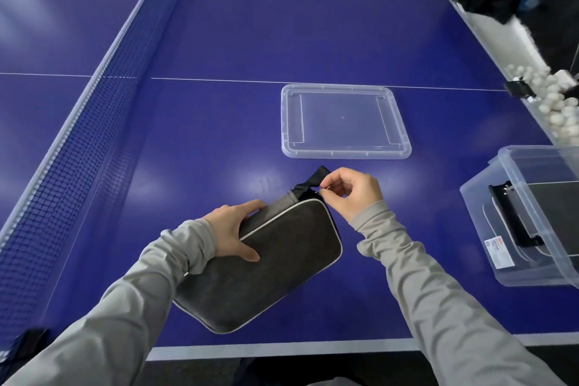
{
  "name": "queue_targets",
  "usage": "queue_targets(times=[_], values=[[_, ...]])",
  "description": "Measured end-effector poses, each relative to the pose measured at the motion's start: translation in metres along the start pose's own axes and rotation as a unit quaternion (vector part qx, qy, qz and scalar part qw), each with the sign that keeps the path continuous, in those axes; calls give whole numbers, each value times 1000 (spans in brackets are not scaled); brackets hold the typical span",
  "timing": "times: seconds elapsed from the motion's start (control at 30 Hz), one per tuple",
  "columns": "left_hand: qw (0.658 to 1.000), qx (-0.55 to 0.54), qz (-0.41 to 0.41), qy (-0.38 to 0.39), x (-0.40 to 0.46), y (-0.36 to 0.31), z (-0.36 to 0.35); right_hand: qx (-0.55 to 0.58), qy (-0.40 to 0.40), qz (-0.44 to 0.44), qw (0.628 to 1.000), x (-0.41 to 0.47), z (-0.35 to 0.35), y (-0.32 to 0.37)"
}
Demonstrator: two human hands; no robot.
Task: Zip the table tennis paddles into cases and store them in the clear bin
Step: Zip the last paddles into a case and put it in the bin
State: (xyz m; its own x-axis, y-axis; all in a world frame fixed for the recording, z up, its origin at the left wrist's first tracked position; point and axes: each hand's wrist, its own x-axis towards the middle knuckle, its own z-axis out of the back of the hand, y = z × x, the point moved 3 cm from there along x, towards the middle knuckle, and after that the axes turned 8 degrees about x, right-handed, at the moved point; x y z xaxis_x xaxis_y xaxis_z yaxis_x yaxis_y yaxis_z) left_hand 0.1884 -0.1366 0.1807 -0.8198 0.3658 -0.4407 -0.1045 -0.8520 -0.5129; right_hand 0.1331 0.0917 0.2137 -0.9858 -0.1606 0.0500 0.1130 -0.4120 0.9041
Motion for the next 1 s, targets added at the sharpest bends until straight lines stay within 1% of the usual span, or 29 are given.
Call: queue_targets(times=[0.17,0.27,0.4,0.5,0.57,0.63,0.7,0.8,0.9,0.93,1.0], values=[[998,54,2,19,8,-6,3,-56,8,71,996,-5,-11,16],[998,55,3,17,10,-6,4,-84,21,105,991,-5,-15,24],[1000,1,18,-9,7,4,-1,-69,31,110,991,-2,-15,26],[992,-114,46,-33,2,13,-5,-62,7,105,993,-2,-16,21],[969,-234,47,-56,-3,19,-9,-33,-39,72,996,-4,-12,10],[935,-341,50,-83,-8,28,-13,22,-81,13,996,-11,-9,-4],[898,-423,64,-106,-12,36,-16,79,-94,-59,991,-20,-9,-18],[848,-505,79,-140,-15,45,-20,175,-76,-156,969,-35,-19,-34],[804,-569,72,-158,-15,48,-26,273,-25,-248,929,-48,-32,-42],[789,-589,70,-159,-15,47,-28,287,-11,-267,920,-51,-36,-44],[764,-622,69,-156,-11,44,-32,278,3,-271,922,-56,-38,-42]])
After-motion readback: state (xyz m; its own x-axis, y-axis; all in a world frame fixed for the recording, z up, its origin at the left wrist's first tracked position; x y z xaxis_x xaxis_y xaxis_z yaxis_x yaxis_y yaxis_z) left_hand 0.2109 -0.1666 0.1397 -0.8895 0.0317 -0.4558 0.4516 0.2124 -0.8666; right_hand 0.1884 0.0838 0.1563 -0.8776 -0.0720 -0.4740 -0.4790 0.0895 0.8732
